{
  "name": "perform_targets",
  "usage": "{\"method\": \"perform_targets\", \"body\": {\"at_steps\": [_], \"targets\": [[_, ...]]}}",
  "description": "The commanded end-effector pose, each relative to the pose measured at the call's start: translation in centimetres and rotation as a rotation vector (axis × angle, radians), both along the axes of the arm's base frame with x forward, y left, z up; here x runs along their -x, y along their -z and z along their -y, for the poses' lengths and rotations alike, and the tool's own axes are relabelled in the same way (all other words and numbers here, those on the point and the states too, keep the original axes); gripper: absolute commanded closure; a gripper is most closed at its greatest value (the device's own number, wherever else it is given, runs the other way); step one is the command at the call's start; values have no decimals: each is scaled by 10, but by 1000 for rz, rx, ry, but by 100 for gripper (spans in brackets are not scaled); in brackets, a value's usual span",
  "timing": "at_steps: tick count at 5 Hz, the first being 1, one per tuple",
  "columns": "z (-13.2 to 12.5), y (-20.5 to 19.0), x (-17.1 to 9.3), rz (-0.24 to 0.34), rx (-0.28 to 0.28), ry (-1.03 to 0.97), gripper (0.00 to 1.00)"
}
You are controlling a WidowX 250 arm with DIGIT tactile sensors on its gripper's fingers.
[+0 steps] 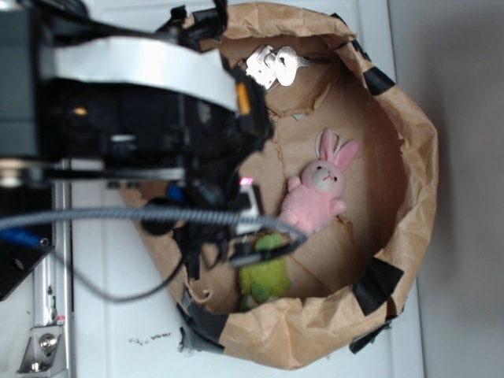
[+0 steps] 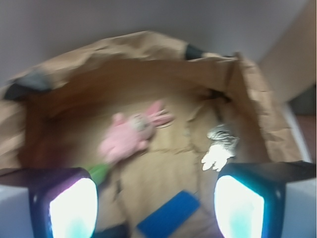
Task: Grab the silver keys.
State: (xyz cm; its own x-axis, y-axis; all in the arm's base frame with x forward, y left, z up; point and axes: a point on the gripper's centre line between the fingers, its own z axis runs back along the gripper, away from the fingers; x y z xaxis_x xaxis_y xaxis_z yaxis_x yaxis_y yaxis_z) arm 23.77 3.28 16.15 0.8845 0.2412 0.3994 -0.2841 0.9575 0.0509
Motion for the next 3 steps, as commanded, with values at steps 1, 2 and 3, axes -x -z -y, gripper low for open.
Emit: {"method": "perform_targets", "body": {"at_steps": [1, 2, 3], "targets": [[-8, 31, -10, 32, -63, -109, 0], [-11, 45, -9, 44, -52, -151, 0], [-13, 51, -12, 35, -43, -159, 0]]}}
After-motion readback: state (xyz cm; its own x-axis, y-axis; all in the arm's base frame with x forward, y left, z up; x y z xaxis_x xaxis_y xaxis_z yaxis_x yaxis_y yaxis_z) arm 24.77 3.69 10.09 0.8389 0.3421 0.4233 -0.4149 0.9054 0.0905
